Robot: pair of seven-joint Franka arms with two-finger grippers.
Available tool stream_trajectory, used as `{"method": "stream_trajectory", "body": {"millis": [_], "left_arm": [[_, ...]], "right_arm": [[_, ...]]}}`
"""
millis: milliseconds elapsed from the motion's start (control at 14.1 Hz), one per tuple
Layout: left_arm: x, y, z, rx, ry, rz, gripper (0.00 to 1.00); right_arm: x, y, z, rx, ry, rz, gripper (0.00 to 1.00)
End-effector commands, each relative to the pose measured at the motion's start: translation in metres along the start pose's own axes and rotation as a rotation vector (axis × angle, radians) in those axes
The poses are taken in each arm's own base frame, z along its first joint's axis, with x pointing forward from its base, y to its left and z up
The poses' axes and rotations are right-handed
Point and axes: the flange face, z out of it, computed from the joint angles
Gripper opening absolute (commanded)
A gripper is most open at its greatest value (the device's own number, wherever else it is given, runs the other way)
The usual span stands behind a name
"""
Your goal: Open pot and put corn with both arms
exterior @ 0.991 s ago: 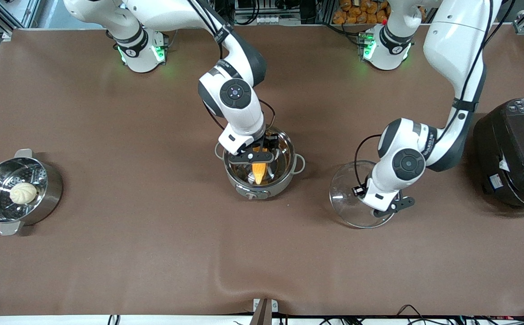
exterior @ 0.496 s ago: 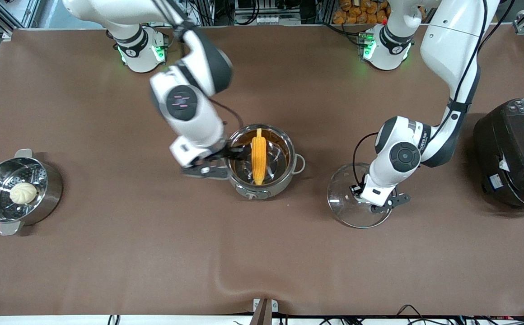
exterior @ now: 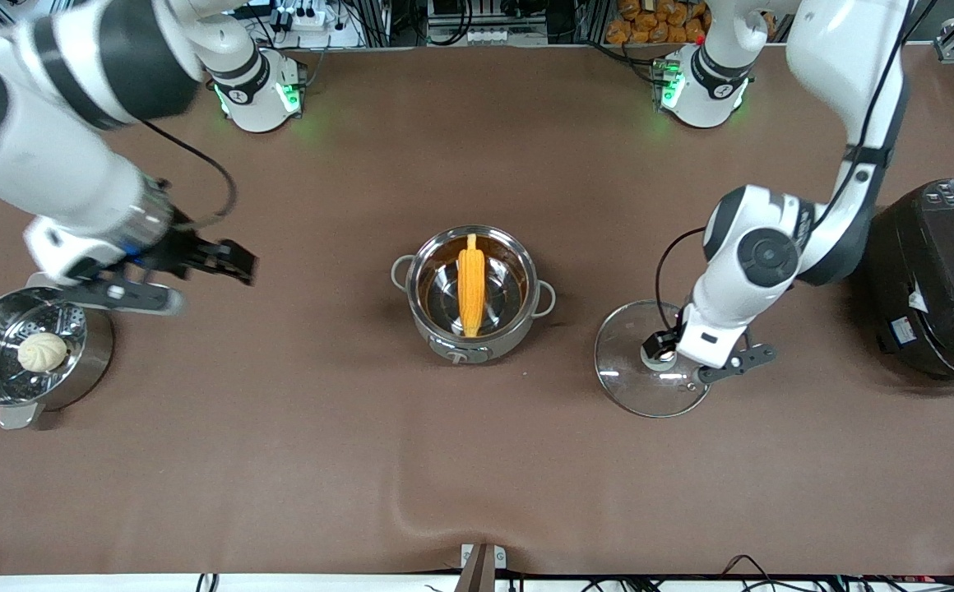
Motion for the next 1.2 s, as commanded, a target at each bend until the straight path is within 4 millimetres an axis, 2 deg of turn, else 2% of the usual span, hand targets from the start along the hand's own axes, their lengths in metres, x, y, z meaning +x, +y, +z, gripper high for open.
{"method": "stream_trajectory", "body": {"millis": [0,142,283,354,425,566,637,779,850,991,1133], "left_arm": [[-0.01,-0.031,-0.09,0.048,0.029,0.078,1.0],[-0.015,-0.054,-0.144,0.071,0.002,0.158,1.0],[-0.019,-0.073,-0.194,0.083,-0.052,0.23,1.0],[-0.02,-0.081,-0.217,0.08,-0.077,0.286,1.0],[-0.014,-0.097,-0.234,0.075,-0.096,0.326,1.0],[-0.014,-0.109,-0.268,0.069,-0.114,0.378,1.0],[-0.013,-0.112,-0.282,0.063,-0.109,0.391,1.0],[-0.01,-0.124,-0.297,0.02,-0.117,0.375,1.0],[-0.011,-0.128,-0.3,0.007,-0.134,0.377,1.0],[-0.019,-0.136,-0.32,-0.026,-0.117,0.414,1.0],[-0.025,-0.137,-0.323,-0.021,-0.137,0.469,1.0]], "right_arm": [[-0.012,0.089,-0.022,-0.029,-0.028,-0.05,1.0],[-0.025,0.13,-0.041,-0.021,-0.034,-0.05,1.0],[-0.027,0.162,-0.047,-0.012,-0.032,-0.091,1.0],[-0.027,0.171,-0.047,-0.005,-0.031,-0.092,1.0],[-0.027,0.176,-0.047,0.017,-0.03,-0.078,1.0],[-0.027,0.177,-0.047,0.026,-0.024,-0.042,1.0],[-0.026,0.174,-0.046,0.024,-0.021,-0.016,1.0],[-0.025,0.173,-0.046,0.024,-0.021,-0.011,1.0],[-0.025,0.175,-0.046,0.025,-0.021,-0.016,1.0],[-0.025,0.171,-0.047,0.025,-0.018,-0.02,1.0],[-0.024,0.172,-0.044,0.031,-0.02,-0.018,1.0]]}}
